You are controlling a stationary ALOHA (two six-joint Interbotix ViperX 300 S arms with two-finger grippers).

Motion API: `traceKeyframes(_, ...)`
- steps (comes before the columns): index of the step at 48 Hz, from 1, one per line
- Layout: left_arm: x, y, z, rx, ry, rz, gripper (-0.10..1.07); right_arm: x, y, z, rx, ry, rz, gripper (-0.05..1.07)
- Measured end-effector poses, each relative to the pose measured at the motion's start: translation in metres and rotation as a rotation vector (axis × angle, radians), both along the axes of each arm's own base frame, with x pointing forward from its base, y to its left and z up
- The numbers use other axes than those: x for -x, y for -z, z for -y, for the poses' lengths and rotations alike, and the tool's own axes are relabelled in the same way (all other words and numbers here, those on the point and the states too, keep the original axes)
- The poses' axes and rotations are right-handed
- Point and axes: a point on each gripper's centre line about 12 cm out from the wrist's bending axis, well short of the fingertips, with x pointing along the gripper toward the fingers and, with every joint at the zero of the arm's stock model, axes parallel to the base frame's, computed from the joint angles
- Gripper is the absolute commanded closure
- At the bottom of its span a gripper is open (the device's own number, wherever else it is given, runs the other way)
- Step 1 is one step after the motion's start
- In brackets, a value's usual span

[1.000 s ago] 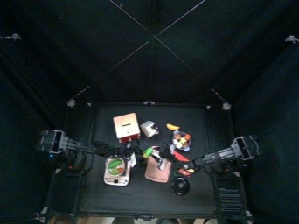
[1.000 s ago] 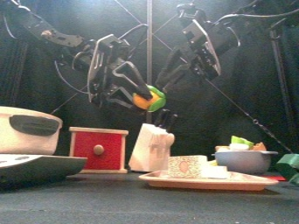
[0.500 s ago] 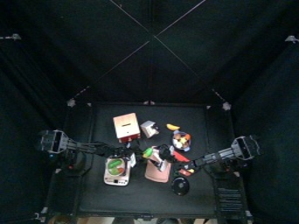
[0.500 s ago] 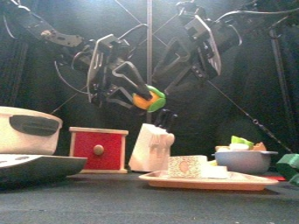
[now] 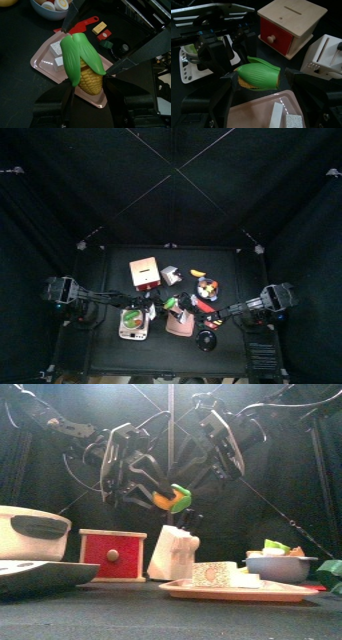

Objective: Peel corn husk and drop

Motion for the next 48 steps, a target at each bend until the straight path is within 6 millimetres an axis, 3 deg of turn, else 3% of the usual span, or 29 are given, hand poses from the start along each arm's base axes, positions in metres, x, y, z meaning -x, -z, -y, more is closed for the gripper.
traceKeyframes(10,0.0,0.001,0.001,-0.002,0.002,-0.002,0.35,-0.001,0.0,0.0,0.0,0.0,0.0,0.04)
traceKeyframes(29,-0.001,0.0,0.0,0.001,-0.001,0.0,0.35,0.0,0.001,0.0,-0.028,0.019,-0.002,0.35)
traceKeyframes(48,0.002,0.003,-0.001,0.001,-0.003,-0.008,0.35,0.022,-0.009,0.007,-0.043,0.056,0.019,0.4)
